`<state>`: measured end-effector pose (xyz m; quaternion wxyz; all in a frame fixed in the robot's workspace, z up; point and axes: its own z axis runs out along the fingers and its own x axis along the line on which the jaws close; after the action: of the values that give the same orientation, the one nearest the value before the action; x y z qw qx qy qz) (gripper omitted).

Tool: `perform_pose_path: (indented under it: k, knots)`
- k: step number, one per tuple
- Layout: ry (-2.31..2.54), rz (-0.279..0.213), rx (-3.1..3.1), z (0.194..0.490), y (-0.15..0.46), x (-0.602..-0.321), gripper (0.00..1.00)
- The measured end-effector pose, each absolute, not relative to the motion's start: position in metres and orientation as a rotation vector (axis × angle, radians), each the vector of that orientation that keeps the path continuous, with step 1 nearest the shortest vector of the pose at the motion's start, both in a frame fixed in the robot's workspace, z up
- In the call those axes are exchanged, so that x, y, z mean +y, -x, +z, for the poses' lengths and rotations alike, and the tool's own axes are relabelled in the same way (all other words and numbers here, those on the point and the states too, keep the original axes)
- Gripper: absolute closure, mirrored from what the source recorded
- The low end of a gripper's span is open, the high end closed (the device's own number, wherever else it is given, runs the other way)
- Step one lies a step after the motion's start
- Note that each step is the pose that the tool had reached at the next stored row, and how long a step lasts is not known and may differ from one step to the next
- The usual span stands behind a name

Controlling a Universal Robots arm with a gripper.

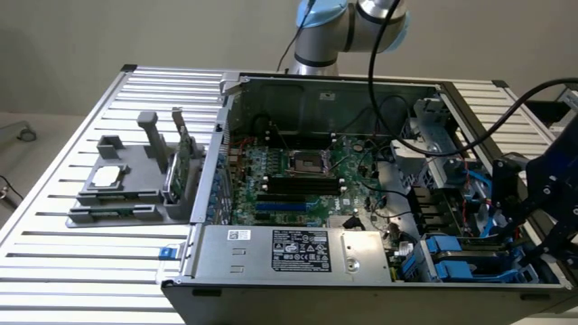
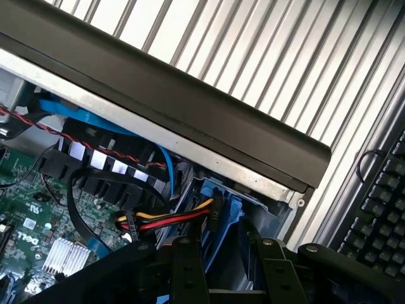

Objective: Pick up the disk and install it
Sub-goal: 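Insert the first disk wire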

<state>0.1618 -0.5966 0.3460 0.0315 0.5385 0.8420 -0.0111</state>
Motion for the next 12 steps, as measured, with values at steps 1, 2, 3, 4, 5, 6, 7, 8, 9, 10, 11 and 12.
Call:
perform_pose_path:
  k: [1,2,3,4,5,6,7,8,9,10,11,12]
  knots:
    - [-1.668,-0.032,2.589,0.3458,-0.1618,-0.5969,0.63]
    - [-1.675,-0.03,2.585,0.3455,-0.1618,-0.5972,0.63]
    - [-1.682,-0.028,2.582,0.3452,-0.1618,-0.5975,0.63]
    - [-1.691,-0.025,2.579,0.3449,-0.1618,-0.5977,0.63]
    - [-1.699,-0.021,2.575,0.3446,-0.1618,-0.598,0.63]
    - [-1.708,-0.016,2.572,0.3442,-0.1618,-0.5982,0.63]
    - [-1.717,-0.012,2.568,0.344,-0.1618,-0.5982,0.63]
    - [-1.726,-0.007,2.565,0.3439,-0.1618,-0.5983,0.63]
    - [-1.735,-0.002,2.561,0.3437,-0.1618,-0.5983,0.63]
    - [-1.743,0.001,2.557,0.3436,-0.1619,-0.5984,0.63]
    - [-1.751,0.003,2.554,0.3434,-0.1618,-0.5985,0.63]
    - [-1.758,0.005,2.55,0.3432,-0.1618,-0.5986,0.65]
